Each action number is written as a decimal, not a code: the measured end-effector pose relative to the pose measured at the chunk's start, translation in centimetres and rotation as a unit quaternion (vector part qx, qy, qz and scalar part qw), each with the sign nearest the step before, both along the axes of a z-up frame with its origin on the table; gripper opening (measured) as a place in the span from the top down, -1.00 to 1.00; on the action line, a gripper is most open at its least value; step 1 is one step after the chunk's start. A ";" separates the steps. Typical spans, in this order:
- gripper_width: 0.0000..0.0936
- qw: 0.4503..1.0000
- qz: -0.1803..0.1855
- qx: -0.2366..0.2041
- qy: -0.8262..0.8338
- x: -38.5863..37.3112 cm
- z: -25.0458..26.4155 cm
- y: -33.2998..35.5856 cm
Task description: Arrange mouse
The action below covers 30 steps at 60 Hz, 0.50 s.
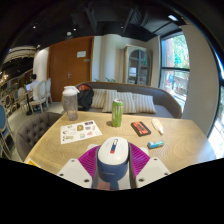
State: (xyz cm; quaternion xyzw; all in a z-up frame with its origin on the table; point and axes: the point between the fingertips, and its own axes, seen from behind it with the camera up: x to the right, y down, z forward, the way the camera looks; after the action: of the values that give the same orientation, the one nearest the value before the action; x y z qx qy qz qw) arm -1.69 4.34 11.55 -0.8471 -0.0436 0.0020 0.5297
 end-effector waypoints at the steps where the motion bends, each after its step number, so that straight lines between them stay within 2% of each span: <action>1: 0.08 1.000 -0.002 -0.011 0.004 0.2 -1.1 0.2; 5: 0.08 0.998 0.004 -0.050 0.028 0.9 -5.5 0.4; 12: 0.08 0.993 0.004 -0.094 0.070 1.1 -9.4 1.2; 17: 0.06 0.993 -0.006 -0.107 0.055 2.4 -11.1 1.6; 24: -0.05 0.992 -0.009 -0.119 0.046 3.0 -12.5 1.9; 30: -0.23 0.991 -0.009 -0.122 0.050 3.0 -12.5 1.8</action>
State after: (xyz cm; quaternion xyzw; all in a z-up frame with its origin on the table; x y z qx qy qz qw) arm 1.30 6.18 -0.92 -0.9046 -0.0089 0.0452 0.4238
